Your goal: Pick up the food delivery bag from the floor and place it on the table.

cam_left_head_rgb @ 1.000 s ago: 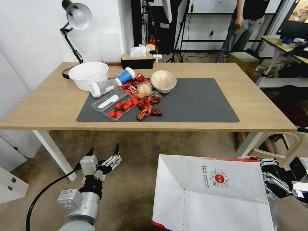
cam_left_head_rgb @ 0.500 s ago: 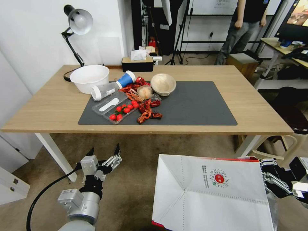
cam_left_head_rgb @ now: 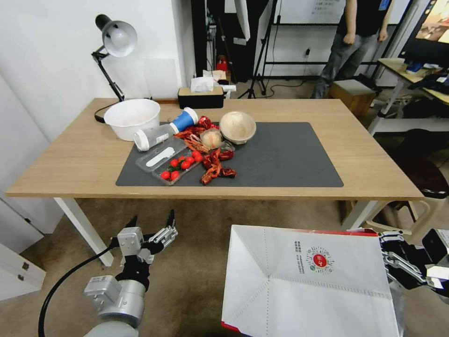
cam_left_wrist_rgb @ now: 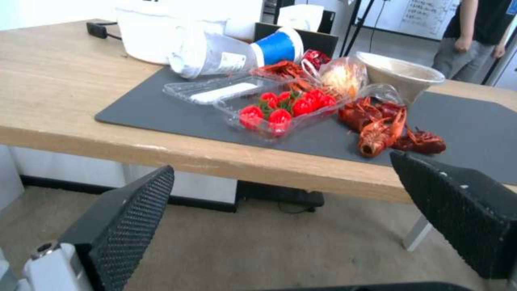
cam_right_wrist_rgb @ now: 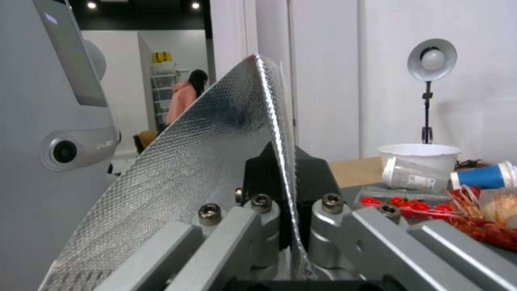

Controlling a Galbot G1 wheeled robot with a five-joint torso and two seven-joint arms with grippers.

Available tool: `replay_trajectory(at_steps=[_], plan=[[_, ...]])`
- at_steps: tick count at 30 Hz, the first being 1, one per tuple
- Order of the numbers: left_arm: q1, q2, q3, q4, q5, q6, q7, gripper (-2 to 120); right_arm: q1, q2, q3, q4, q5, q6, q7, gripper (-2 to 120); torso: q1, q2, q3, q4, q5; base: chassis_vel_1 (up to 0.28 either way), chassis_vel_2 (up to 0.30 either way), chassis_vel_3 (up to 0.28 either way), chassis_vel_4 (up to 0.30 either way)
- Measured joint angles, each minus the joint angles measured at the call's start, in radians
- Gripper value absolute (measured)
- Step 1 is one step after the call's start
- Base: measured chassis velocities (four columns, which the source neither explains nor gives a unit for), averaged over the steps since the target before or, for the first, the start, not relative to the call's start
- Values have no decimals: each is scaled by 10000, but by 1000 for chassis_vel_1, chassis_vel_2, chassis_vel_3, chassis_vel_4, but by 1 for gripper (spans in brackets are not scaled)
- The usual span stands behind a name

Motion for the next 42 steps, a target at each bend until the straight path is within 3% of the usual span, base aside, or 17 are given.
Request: replay_trajectory(at_steps=[10, 29, 42], plan=[[43, 49, -22, -5, 66, 122, -10, 100, -12, 50, -32, 1, -32, 14, -5, 0, 217, 488, 273, 0, 0, 0, 0, 0, 0], [41, 77, -2, 23, 55, 32, 224, 100, 26, 59, -61, -68, -41, 64, 54, 0, 208, 465, 262, 1, 0, 0, 0, 0, 0], [-7, 112, -48, 109, -27, -41, 223, 100, -11, -95, 187, 81, 399, 206, 663, 0, 187, 420, 235, 0, 1, 0, 0, 0, 0]])
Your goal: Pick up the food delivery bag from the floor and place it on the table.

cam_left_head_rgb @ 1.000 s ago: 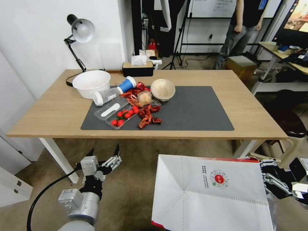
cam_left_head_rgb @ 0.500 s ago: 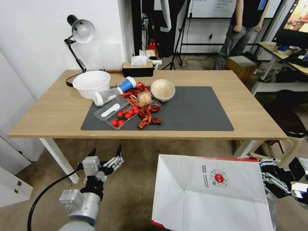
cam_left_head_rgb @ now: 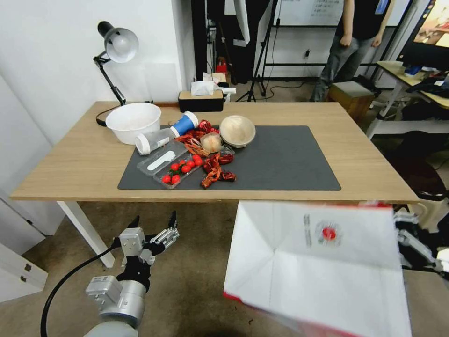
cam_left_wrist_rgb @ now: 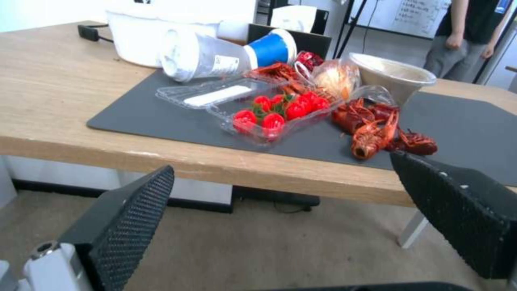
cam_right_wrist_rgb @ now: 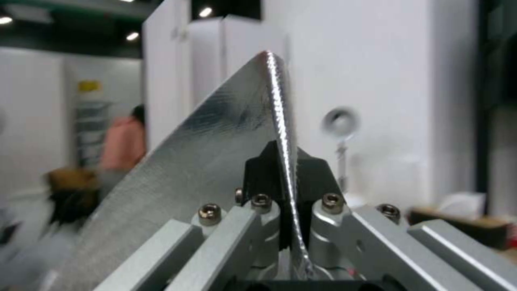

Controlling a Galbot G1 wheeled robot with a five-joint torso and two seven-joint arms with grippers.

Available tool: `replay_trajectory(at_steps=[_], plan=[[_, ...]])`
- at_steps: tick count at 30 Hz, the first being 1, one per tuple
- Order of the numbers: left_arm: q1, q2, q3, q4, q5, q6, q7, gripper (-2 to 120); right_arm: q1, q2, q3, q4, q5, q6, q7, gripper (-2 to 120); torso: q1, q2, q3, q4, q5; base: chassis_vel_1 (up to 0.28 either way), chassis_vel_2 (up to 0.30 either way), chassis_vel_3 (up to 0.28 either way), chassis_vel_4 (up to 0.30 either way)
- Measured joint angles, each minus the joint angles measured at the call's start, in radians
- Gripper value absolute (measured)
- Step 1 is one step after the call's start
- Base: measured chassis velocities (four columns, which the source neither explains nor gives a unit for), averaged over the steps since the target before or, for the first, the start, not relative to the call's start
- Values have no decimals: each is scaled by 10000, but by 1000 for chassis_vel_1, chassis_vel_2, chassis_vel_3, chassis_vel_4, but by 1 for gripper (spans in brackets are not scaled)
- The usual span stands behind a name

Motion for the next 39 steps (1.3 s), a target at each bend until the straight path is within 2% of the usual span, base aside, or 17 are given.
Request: replay_trajectory(at_steps=[3, 5, 6, 8, 9, 11, 12, 15, 17, 18, 19, 20, 22, 24, 27, 32, 39], plan=[[-31, 4, 0, 52, -26, -37, -18, 100, -52, -140, 293, 154, 447, 134, 620, 0, -4, -10, -5, 0, -2, 0, 0, 0, 0], [-66, 6, 26, 93, -46, -48, -36, 100, -117, -331, 771, 418, 1235, 375, 1787, 0, -7, -19, -11, 0, 2, 0, 0, 0, 0], [-66, 6, 26, 93, -46, -48, -36, 100, -117, -331, 771, 418, 1235, 375, 1787, 0, -7, -19, -11, 0, 2, 0, 0, 0, 0], [-92, 13, 32, 113, -62, -50, -41, 100, -173, -663, 1620, 869, 2353, 429, 3409, 0, -11, -26, -15, 0, 0, 0, 0, 0, 0], [-92, 13, 32, 113, -62, -50, -41, 100, -173, -663, 1620, 869, 2353, 429, 3409, 0, -11, -26, -15, 0, 0, 0, 0, 0, 0], [-102, 19, 25, 171, -91, -60, -41, 100, -59, -1348, 2454, 1203, 3021, 642, 6470, 0, -15, -34, -20, -1, -2, 0, 0, 0, 0], [-102, 19, 25, 171, -91, -60, -41, 100, -59, -1348, 2454, 1203, 3021, 642, 6470, 0, -15, -34, -20, -1, -2, 0, 0, 0, 0], [-100, -9, 47, 195, -101, -84, -34, 100, 367, -2020, 2291, 1237, 3317, 981, 9496, 0, -17, -42, -23, -1, 0, 0, 0, 0, 0], [-100, -9, 47, 195, -101, -84, -34, 100, 367, -2020, 2291, 1237, 3317, 981, 9496, 0, -17, -42, -23, -1, 0, 0, 0, 0, 0], [-101, -14, 40, 195, -103, -89, -32, 100, 627, -2294, 1946, 1181, 3340, 993, 10315, 0, -19, -43, -25, 0, 0, 0, 0, 0, 0], [-98, 7, -21, 195, -126, -102, -31, 100, 1307, -2969, 899, 784, 3297, 963, 11187, 0, -20, -48, -27, -3, 1, 0, 0, 0, 0], [-98, 7, -21, 195, -126, -102, -31, 100, 1307, -2969, 899, 784, 3297, 963, 11187, 0, -20, -48, -27, -3, 1, 0, 0, 0, 0], [-83, 19, -79, 163, -153, -107, -36, 100, 2392, -3659, -418, 246, 3401, 984, 11926, 0, -21, -52, -27, 2, 0, 0, 0, 0, 0], [-81, 18, -83, 156, -154, -107, -37, 100, 2515, -3707, -543, 189, 3413, 988, 11984, 0, -21, -52, -27, 2, 0, 0, 0, 0, 0], [-57, 10, -96, 146, -158, -148, -47, 100, 3536, -3923, -1440, -261, 3485, 1024, 12412, 0, -23, -54, -29, 1, 0, 0, 0, 0, 0], [-55, 1, -97, 150, -158, -169, -48, 100, 3811, -3931, -1649, -391, 3517, 1026, 12608, 0, -23, -54, -30, 1, 0, 0, 0, 0, 0], [-99, 1, -62, 219, -158, -177, -47, 100, 4104, -3893, -1929, -633, 3441, 643, 13668, 0, -25, -57, -32, -1, 0, 0, 0, 0, 0]])
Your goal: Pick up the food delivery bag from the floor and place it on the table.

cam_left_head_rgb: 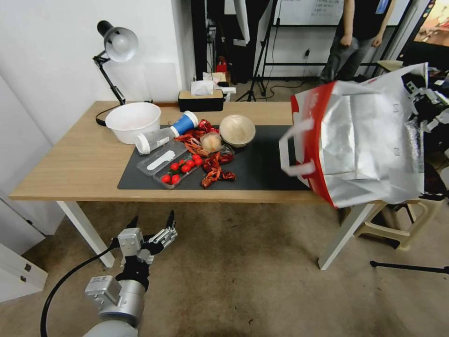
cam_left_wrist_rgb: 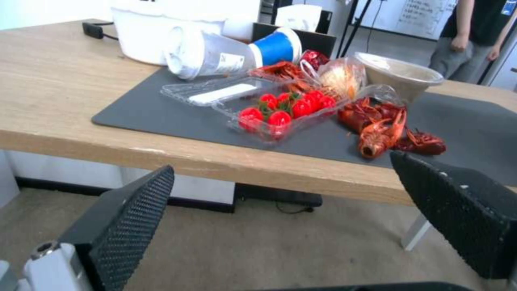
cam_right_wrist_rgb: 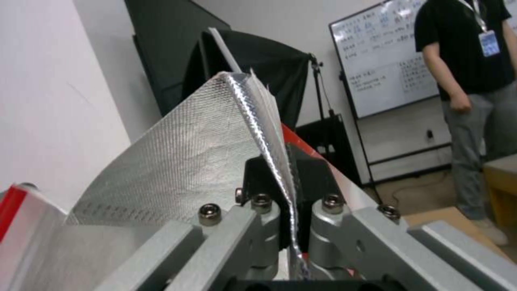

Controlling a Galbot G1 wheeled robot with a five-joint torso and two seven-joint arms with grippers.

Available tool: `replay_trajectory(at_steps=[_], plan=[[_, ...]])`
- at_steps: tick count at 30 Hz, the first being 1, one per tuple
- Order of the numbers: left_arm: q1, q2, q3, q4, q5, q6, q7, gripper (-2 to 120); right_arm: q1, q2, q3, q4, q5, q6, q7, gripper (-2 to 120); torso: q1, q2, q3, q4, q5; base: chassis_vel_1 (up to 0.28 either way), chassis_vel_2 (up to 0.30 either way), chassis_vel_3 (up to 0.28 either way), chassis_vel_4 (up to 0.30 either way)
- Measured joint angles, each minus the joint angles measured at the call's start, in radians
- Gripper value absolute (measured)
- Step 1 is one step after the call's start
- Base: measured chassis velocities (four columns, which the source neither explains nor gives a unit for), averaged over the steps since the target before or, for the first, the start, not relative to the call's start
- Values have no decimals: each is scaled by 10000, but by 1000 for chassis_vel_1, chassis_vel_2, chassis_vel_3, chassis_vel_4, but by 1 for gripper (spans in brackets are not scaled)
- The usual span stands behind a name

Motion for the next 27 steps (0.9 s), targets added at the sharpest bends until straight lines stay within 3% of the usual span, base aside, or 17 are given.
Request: replay_trajectory(at_steps=[16, 27], plan=[[8, 79, 2, 32, -27, 0, 0, 100, 740, -375, -632, -707, 224, -340, 116, 0, -1, -3, -1, 2, 1, 0, 0, 0, 0], [61, 52, 40, 44, 47, -47, 150, 100, 1703, -1060, -1241, -2093, 590, -936, 21, 0, -2, -4, -3, 2, 0, 0, 0, 0, 0]])
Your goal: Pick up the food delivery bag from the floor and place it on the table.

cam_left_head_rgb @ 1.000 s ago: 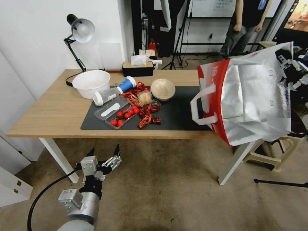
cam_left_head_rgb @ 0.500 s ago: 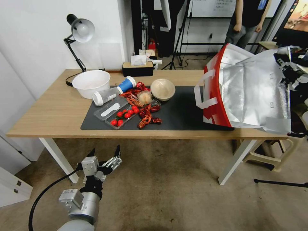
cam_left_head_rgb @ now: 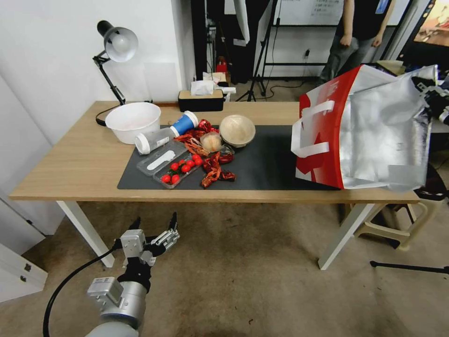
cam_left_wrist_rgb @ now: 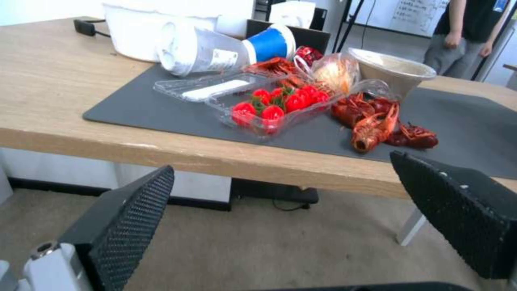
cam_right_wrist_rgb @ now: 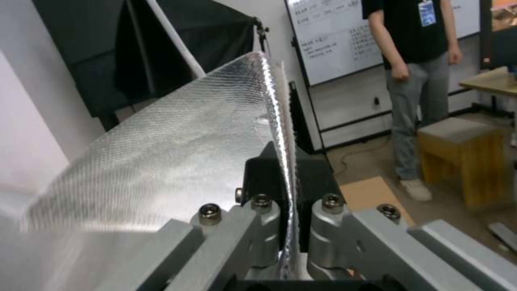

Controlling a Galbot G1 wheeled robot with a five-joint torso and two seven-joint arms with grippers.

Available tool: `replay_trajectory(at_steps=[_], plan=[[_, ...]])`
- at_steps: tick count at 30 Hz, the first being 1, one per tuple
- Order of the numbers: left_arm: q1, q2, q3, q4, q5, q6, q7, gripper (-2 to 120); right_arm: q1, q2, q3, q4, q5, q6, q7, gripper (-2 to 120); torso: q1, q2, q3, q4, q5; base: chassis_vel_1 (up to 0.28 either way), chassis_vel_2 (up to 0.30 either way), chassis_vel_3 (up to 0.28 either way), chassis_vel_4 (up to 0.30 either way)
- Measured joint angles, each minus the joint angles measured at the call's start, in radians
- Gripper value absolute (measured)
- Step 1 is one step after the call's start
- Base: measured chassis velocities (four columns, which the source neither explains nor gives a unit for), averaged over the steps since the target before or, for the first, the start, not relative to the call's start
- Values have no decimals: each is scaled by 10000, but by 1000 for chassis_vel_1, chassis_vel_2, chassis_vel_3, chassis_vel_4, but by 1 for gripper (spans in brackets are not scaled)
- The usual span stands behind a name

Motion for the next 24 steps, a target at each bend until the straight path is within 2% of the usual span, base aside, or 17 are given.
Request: replay_trajectory(at_steps=[7, 20, 22, 24], plan=[[29, -13, -9, 17, 12, -72, -4, 100, 86, -119, -108, -306, -41, -458, 241, 0, 0, -1, 0, -1, 1, 0, 0, 0, 0], [120, -44, -16, -14, 33, -276, -36, 100, 405, -341, -336, -703, -4, -700, 3, 0, -1, -1, 0, -1, 0, 0, 0, 0, 0], [123, -51, -7, -31, 34, -283, -36, 100, 450, -356, -336, -719, -49, -738, -146, 7, -1, -1, -1, -1, 1, 0, 0, 0, 0], [124, -58, 8, -34, 41, -285, -36, 100, 582, -356, -416, -719, -67, -738, -202, 18, -1, -1, -1, -1, 0, 0, 0, 0, 0]])
